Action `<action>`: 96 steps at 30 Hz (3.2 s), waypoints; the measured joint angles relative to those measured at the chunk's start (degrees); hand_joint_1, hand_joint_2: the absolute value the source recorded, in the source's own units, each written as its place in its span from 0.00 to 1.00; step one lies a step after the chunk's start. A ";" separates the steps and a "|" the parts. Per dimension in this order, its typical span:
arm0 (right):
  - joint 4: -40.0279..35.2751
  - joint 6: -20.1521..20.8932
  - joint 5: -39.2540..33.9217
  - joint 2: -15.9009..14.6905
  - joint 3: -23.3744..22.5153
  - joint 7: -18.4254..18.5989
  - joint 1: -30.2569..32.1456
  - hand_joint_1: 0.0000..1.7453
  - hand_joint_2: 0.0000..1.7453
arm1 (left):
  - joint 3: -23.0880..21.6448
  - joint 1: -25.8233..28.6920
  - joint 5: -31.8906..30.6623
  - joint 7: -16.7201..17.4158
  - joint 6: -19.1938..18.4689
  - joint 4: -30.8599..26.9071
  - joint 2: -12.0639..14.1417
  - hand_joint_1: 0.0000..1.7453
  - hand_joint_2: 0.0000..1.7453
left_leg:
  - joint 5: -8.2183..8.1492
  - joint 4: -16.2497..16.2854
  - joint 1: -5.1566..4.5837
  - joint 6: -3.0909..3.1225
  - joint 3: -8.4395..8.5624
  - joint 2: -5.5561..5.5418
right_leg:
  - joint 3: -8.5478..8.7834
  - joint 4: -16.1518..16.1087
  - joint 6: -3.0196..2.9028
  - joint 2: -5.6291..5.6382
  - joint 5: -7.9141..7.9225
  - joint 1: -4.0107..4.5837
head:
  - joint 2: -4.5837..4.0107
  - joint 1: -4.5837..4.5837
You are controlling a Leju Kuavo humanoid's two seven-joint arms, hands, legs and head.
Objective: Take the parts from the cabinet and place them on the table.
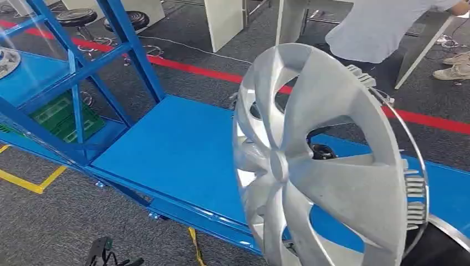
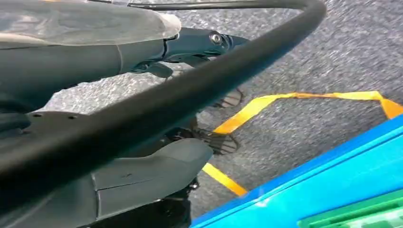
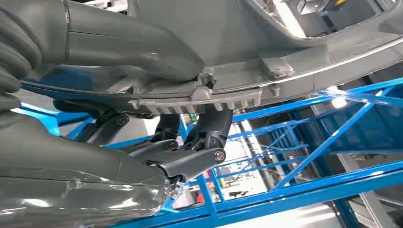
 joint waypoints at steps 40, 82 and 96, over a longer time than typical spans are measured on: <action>0.24 0.81 0.48 0.87 0.00 0.17 -0.12 1.00 1.00 | 0.85 0.35 0.70 2.14 -2.08 0.07 0.33 0.00 1.00 | 0.16 0.19 2.46 -2.37 0.71 0.12 | -0.25 1.55 3.54 0.49 -0.75 -2.46 | 0.00 2.89; 0.79 1.33 0.50 1.22 0.02 -0.09 -0.43 1.00 1.00 | 1.27 0.39 1.01 2.40 -2.03 0.07 -0.11 0.00 1.00 | -2.24 14.40 -0.99 0.42 -8.84 1.35 | 0.36 -1.03 -1.45 -0.80 -0.05 0.50 | 0.00 -1.73; 1.16 1.66 0.50 1.38 0.00 -0.31 -0.43 1.00 1.00 | 1.31 0.39 1.01 2.40 -2.03 0.07 -0.13 0.00 1.00 | 3.77 0.01 -1.89 4.08 -3.79 1.65 | -4.76 16.79 1.38 -0.87 -9.02 0.58 | 0.00 0.04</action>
